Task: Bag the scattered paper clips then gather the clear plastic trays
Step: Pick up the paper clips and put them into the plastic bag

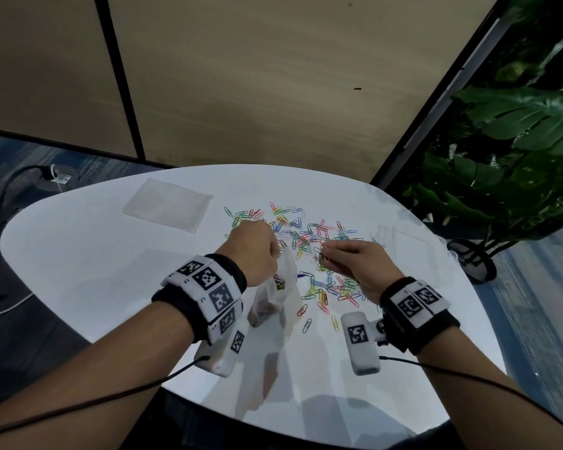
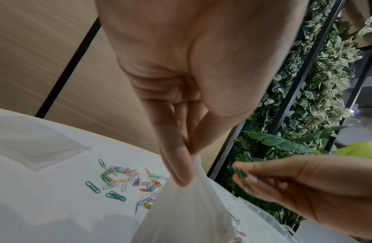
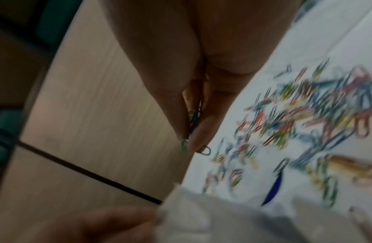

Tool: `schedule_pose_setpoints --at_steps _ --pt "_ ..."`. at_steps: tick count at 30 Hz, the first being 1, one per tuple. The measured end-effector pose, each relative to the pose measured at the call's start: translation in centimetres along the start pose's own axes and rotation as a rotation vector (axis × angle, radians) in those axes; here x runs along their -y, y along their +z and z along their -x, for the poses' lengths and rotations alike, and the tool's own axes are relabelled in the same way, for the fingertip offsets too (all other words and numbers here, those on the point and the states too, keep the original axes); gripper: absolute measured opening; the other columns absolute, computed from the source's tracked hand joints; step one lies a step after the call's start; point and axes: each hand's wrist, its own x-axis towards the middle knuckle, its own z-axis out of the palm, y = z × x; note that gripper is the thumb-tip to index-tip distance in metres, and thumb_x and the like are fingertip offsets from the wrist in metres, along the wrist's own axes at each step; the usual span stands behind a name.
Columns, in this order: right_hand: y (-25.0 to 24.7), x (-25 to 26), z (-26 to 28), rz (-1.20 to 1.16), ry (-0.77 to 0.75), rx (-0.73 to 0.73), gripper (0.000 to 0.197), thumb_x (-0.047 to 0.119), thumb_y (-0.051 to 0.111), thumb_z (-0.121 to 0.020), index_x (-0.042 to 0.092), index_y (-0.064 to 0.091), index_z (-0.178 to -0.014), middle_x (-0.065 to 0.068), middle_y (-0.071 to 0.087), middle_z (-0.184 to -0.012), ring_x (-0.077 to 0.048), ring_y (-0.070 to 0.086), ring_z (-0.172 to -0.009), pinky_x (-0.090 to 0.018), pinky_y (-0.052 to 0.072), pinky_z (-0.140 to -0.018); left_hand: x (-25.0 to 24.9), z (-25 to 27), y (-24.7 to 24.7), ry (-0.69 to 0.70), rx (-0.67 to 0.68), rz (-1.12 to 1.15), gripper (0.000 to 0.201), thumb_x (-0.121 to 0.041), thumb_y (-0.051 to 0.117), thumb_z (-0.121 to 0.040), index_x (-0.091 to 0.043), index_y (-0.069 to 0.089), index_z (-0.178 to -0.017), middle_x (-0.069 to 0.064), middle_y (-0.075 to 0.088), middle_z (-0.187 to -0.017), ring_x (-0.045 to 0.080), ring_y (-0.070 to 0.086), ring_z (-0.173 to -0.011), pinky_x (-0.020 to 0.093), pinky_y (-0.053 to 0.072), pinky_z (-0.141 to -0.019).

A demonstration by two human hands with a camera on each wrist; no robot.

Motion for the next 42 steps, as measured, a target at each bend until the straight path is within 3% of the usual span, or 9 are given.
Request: schedule_pose_setpoints --at_steps 10,16,21,26,28,32,34,37,42 --pt "4.5 -1.4 2.1 -0.046 0.085 0.142 0.024 -0.012 0.062 -0.085 -0.009 0.066 -0.109 -0.027 0.07 -0.105 -0.029 0.072 -0.088 -0.025 0.06 -0.08 -0.8 0.2 0.6 0.008 0.006 0.009 0.017 -0.004 0.062 -0.086 -0.012 0.076 -0.092 -0.003 0.063 -0.072 0.021 0.068 -0.076 0.031 0.06 -0.081" --pt "5.5 -2.5 1.9 0.459 -0.176 0.051 0.009 0.008 0.073 -0.078 0.012 0.077 -0.072 -0.018 0.073 -0.067 -0.033 0.07 -0.063 -0.044 0.061 -0.077 -0.7 0.2 0.8 0.011 0.025 0.031 0.019 -0.002 0.062 -0.082 -0.011 0.078 -0.087 -0.005 0.058 -0.068 0.023 0.069 -0.082 0.035 0.061 -0.083" --pt "6.3 -2.9 1.9 0.719 -0.302 0.054 0.02 0.006 0.067 -0.08 0.014 0.078 -0.095 0.002 0.07 -0.068 -0.011 0.065 -0.064 -0.024 0.057 -0.066 -0.6 0.0 0.7 0.02 0.013 0.018 0.019 0.0 0.061 -0.082 -0.011 0.076 -0.078 -0.005 0.059 -0.069 0.02 0.065 -0.075 0.032 0.06 -0.079" --pt "6.2 -2.4 2.6 1.015 -0.41 0.285 0.021 0.008 0.058 -0.085 0.018 0.074 -0.075 0.009 0.052 -0.053 -0.007 0.042 -0.05 -0.021 0.034 -0.051 -0.5 0.0 0.8 0.029 0.002 0.003 0.019 -0.001 0.062 -0.084 -0.01 0.079 -0.089 -0.011 0.055 -0.063 0.017 0.062 -0.075 0.028 0.058 -0.081" --pt "5.7 -2.4 2.7 0.91 -0.423 0.285 0.023 0.006 0.056 -0.086 0.019 0.075 -0.083 0.009 0.063 -0.061 -0.007 0.054 -0.055 -0.017 0.041 -0.056 -0.5 -0.1 0.7 0.031 -0.005 -0.015 0.02 -0.002 0.062 -0.085 -0.011 0.079 -0.091 -0.009 0.058 -0.069 0.016 0.062 -0.078 0.026 0.055 -0.077" --pt "2.8 -3.8 2.7 0.473 -0.248 -0.072 0.02 0.001 0.064 -0.085 0.009 0.075 -0.099 -0.007 0.075 -0.087 -0.02 0.072 -0.073 -0.025 0.06 -0.063 0.0 -0.1 0.2 0.011 -0.006 -0.006 0.019 -0.002 0.062 -0.088 -0.01 0.078 -0.095 0.002 0.07 -0.09 0.018 0.062 -0.076 0.027 0.057 -0.078" --pt "0.2 -6.5 2.0 0.671 -0.056 -0.206 0.042 0.02 0.077 -0.077 0.012 0.067 -0.117 -0.007 0.072 -0.1 -0.024 0.072 -0.081 -0.034 0.062 -0.068 0.0 0.0 0.0 0.007 -0.004 -0.018 0.018 -0.004 0.063 -0.089 -0.011 0.077 -0.097 0.005 0.072 -0.1 0.018 0.063 -0.077 0.027 0.056 -0.077" --pt "-1.0 -10.9 2.4 0.923 0.267 -0.177 0.105 0.051 0.085 -0.058 0.016 0.037 -0.144 -0.014 0.05 -0.135 -0.03 0.059 -0.115 -0.039 0.051 -0.097 0.0 0.3 -0.3 0.015 0.005 -0.028 0.02 -0.004 0.06 -0.088 -0.009 0.076 -0.099 0.008 0.072 -0.104 0.023 0.068 -0.086 0.031 0.059 -0.082" --pt "2.3 -13.1 1.8 0.964 0.088 -0.283 0.088 0.036 0.079 -0.075 0.014 0.034 -0.147 -0.016 0.037 -0.136 -0.029 0.052 -0.117 -0.028 0.041 -0.1 0.4 0.6 -0.6 0.021 0.017 -0.057 0.025 -0.001 0.058 -0.086 -0.007 0.076 -0.102 0.009 0.071 -0.109 0.026 0.067 -0.101 0.032 0.058 -0.084"
